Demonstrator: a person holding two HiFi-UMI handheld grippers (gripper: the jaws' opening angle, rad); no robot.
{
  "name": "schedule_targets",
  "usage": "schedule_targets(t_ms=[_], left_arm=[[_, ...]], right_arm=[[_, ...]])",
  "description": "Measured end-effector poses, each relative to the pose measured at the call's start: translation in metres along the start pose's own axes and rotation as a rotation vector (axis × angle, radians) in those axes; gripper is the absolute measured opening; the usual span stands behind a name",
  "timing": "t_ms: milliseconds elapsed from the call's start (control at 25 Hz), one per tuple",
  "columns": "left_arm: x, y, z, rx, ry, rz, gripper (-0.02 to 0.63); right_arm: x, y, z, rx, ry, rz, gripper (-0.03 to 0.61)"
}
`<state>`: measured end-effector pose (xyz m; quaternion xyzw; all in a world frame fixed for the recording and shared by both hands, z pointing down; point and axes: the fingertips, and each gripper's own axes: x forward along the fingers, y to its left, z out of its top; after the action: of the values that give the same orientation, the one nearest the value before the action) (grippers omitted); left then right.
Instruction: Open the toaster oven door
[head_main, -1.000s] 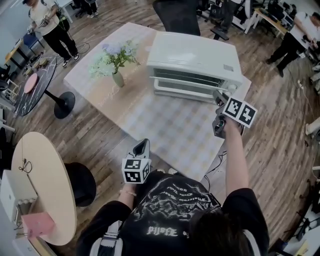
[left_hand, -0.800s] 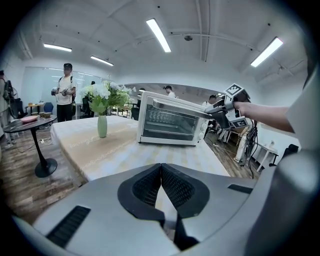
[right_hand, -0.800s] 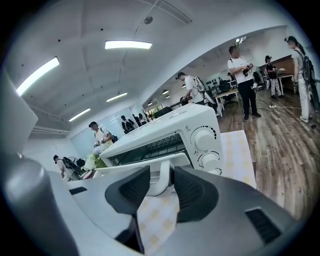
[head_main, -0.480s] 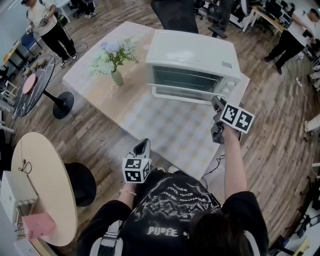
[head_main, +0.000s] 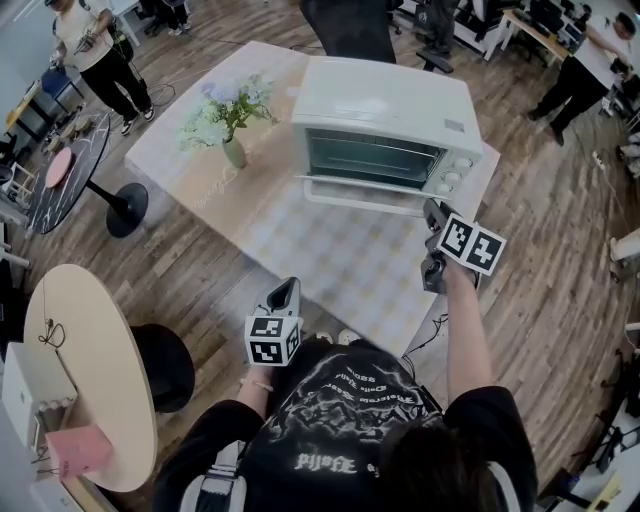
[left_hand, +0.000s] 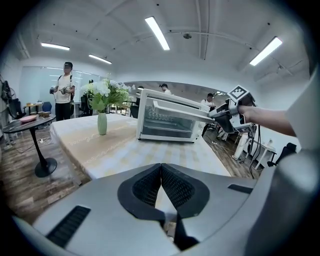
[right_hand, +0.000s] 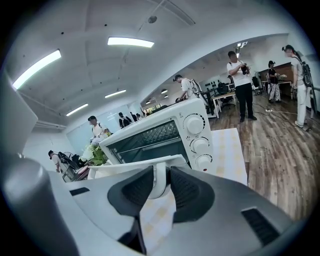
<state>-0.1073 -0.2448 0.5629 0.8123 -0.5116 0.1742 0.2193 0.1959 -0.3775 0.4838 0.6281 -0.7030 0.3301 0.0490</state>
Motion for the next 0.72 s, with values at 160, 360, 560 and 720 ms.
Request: schedule_targets(t_ms=[160, 360, 560, 720], left_arm=[[0.001, -0.001, -0.002, 0.003, 0.007, -0.001, 0.02], [0.001, -0.001, -0.001, 0.007, 0.008, -0.004, 0.02], [0.003, 0.0, -0.001, 0.008, 0.012, -0.002, 0.02], [0.004, -0.002, 0.0, 0.012, 0.014, -0.003, 0.02]], right_arm=[[-0.004, -0.002, -0.006, 0.008, 0.0, -0.01, 0.112], [-0.008, -0.004, -0.019, 0.008, 0.02, -0.019, 0.104], [-0.009, -0.007, -0.027, 0.02, 0.017, -0.027, 0.101], [-0.012, -0.008, -0.037, 0.012, 0.033, -0.032, 0.1]])
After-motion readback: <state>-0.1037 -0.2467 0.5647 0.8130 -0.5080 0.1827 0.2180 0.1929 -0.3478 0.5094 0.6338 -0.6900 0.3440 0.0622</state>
